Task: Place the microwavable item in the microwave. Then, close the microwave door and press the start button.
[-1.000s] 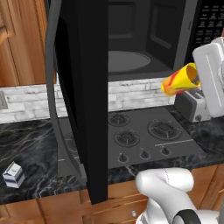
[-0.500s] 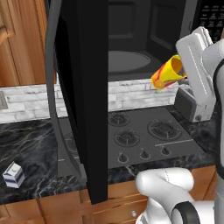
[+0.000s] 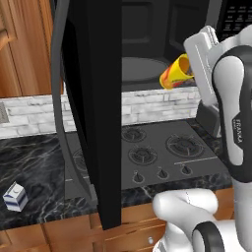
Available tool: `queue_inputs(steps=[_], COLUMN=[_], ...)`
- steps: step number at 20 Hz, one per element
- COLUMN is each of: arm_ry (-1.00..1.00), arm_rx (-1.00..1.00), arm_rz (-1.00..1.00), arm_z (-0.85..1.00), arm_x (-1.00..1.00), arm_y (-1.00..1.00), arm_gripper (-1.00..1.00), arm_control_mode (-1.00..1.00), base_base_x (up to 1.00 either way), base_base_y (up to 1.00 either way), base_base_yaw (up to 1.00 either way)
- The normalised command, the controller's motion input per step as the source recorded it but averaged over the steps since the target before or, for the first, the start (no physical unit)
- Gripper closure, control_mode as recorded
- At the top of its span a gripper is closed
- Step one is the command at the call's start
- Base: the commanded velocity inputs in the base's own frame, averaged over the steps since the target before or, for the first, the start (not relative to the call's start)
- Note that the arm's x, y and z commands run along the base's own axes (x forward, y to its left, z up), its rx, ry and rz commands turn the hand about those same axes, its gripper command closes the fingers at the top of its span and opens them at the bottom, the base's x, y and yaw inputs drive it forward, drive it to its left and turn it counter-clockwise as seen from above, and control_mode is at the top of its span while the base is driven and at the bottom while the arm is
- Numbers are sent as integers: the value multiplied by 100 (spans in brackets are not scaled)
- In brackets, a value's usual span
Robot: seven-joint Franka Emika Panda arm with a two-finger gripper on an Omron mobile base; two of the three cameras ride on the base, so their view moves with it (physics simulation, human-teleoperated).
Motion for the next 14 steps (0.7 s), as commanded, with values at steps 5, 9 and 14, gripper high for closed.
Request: queue_inputs(steps=[5, 9, 14], arm_ry=[1, 0, 0], arm_rx=[0, 0, 0], arm_rz=[0, -1, -3], arm_z=[0, 0, 0], arm_x=[58, 46, 38], arm_y=[12, 31, 34], arm_gripper=[100, 100, 100], arm_control_mode=[-100, -100, -100], base_base_x=[0, 0, 0], base_base_y=[0, 0, 0], base_base_yaw=[0, 0, 0])
